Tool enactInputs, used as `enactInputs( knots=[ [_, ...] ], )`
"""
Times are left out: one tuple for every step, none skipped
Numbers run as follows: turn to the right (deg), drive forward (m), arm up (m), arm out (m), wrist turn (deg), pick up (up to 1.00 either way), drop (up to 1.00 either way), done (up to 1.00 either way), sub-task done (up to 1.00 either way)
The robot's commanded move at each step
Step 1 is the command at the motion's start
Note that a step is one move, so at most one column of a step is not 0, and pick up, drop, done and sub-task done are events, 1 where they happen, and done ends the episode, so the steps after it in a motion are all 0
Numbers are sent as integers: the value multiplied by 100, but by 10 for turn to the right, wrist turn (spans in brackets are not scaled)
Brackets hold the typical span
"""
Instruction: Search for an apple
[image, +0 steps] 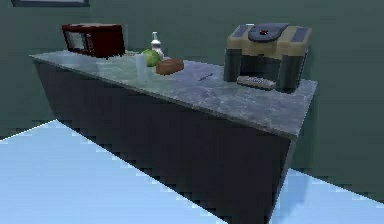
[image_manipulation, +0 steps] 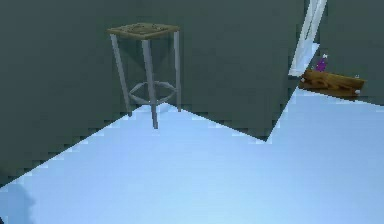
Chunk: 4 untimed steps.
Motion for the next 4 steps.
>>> enactInputs(
  knots=[
    [0, 30, 0, 0, 0, 0, 0, 0, 0],
    [-450, 0, 0, 0, 0, 0, 0, 0, 0],
    [-90, 0, 0, 0, 0, 0, 0, 0, 0],
    [0, 100, 0, 0, 0, 0, 0, 0, 0]
  ],
)
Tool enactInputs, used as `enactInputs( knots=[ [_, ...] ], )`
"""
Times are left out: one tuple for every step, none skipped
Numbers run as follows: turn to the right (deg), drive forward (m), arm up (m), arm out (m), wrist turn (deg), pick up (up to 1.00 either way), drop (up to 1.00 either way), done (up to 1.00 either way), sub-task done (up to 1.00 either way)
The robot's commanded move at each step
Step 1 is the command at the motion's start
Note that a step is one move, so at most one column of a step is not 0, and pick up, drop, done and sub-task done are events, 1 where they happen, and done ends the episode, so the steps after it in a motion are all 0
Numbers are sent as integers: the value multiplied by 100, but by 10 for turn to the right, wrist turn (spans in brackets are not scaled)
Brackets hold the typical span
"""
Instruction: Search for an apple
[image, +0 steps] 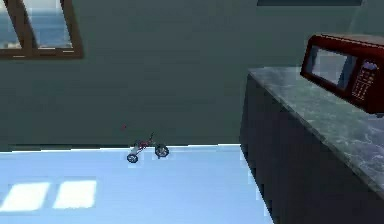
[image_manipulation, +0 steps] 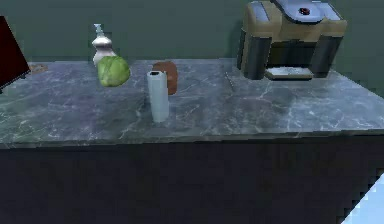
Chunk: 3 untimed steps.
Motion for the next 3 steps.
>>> enactInputs(
  knots=[
    [-120, 0, 0, 0, 0, 0, 0, 0, 0],
    [0, 20, 0, 0, 0, 0, 0, 0, 0],
    [-450, 0, 0, 0, 0, 0, 0, 0, 0]
  ],
)
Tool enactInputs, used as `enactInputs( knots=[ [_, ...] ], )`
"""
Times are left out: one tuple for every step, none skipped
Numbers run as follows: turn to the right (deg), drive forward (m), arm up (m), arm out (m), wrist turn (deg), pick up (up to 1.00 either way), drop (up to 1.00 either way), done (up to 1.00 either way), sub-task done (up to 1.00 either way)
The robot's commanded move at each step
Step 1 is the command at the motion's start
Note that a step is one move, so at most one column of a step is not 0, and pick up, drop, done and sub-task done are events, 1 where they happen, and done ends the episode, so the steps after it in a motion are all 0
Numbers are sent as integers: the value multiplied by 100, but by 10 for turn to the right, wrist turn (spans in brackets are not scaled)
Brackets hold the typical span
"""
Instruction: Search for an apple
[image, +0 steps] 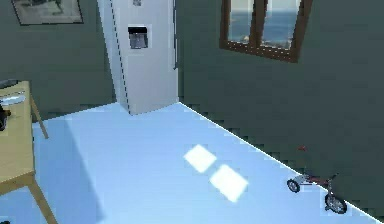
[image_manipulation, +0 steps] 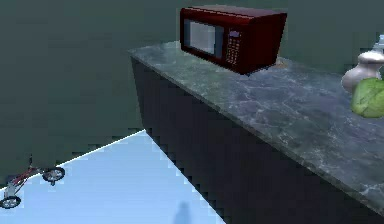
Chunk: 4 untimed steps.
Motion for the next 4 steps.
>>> enactInputs(
  knots=[
    [-90, 0, 0, 0, 0, 0, 0, 0, 0],
    [0, 90, 0, 0, 0, 0, 0, 0, 0],
    [-180, 0, 0, 0, 0, 0, 0, 0, 0],
    [0, 20, 0, 0, 0, 0, 0, 0, 0]
  ],
)
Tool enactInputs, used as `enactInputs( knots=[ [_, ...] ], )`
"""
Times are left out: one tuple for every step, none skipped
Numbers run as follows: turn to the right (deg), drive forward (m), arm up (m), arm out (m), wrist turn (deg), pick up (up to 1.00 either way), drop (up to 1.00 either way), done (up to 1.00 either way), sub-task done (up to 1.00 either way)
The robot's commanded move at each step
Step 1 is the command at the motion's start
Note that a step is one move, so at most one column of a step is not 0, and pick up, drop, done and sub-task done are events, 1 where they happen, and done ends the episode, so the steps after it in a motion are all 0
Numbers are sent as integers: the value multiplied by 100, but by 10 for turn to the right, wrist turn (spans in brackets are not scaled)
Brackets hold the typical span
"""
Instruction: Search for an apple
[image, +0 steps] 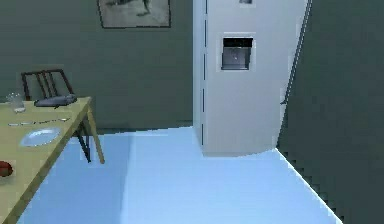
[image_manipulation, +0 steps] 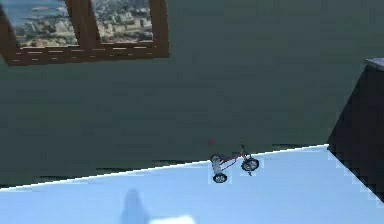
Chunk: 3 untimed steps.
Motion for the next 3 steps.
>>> enactInputs(
  knots=[
    [-450, 0, 0, 0, 0, 0, 0, 0, 0],
    [-240, 0, 0, 0, 0, 0, 0, 0, 0],
    [0, 0, 0, 0, 0, 0, 0, 100, 0]
  ],
)
